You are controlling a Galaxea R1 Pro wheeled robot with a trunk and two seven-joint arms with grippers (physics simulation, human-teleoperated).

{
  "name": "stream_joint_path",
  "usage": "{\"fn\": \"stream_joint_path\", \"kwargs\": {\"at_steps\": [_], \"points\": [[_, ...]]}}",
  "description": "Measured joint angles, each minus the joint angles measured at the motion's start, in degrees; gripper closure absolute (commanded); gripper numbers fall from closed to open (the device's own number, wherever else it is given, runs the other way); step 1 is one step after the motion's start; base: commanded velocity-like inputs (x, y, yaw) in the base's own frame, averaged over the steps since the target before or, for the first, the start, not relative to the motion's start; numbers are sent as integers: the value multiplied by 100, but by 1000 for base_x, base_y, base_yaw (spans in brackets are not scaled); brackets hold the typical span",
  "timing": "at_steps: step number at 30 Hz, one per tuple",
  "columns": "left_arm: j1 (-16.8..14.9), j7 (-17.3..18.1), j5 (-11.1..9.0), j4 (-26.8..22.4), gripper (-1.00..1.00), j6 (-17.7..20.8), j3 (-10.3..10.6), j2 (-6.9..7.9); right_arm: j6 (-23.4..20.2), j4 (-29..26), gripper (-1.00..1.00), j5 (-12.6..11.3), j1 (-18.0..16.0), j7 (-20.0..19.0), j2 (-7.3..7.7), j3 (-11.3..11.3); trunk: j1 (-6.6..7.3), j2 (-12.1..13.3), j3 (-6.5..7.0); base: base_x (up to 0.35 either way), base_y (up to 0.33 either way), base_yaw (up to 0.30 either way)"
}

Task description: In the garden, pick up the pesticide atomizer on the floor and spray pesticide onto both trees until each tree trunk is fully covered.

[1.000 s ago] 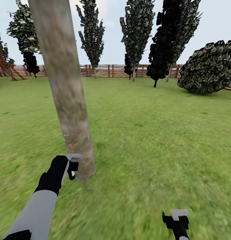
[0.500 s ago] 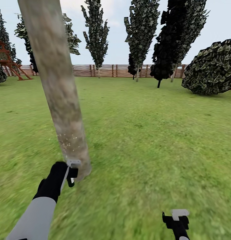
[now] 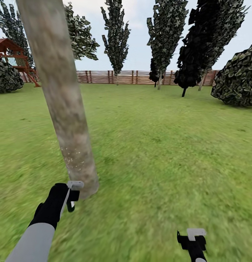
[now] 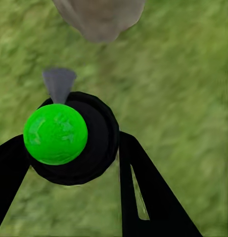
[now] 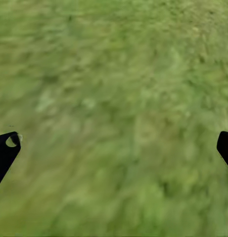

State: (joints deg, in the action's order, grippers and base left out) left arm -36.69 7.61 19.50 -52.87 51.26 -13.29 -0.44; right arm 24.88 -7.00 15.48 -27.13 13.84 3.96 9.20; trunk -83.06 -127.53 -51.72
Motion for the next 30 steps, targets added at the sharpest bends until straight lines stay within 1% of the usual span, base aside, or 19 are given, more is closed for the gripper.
{"fn": "stream_joint_path", "kwargs": {"at_steps": [3,6,12,14,19,22,30], "points": [[14,-7,-6,49,100,-352,20,-24,0,0,-100,0,0,-1,0,-3,0,0,0,273,-220,275],[17,-8,-11,172,100,-428,24,-30,0,0,-100,-2,2,0,0,-4,-1,0,0,217,-253,196],[17,-9,-8,217,100,-453,34,-36,1,-2,-100,0,3,-1,1,-4,-3,0,0,49,-305,23],[17,-8,-9,216,100,-453,33,-36,1,-1,-100,0,3,1,0,-4,-3,0,0,2,-313,153],[18,-8,-17,223,100,-452,34,-41,0,2,-100,0,2,4,0,-2,-3,0,0,6,-313,256],[18,-8,-24,224,100,-457,36,-71,0,1,-100,0,0,6,0,-4,-2,0,0,71,-313,275],[18,-8,-15,224,100,-469,31,-79,0,2,-100,0,1,-1,0,-4,-1,0,0,142,-306,264]]}}
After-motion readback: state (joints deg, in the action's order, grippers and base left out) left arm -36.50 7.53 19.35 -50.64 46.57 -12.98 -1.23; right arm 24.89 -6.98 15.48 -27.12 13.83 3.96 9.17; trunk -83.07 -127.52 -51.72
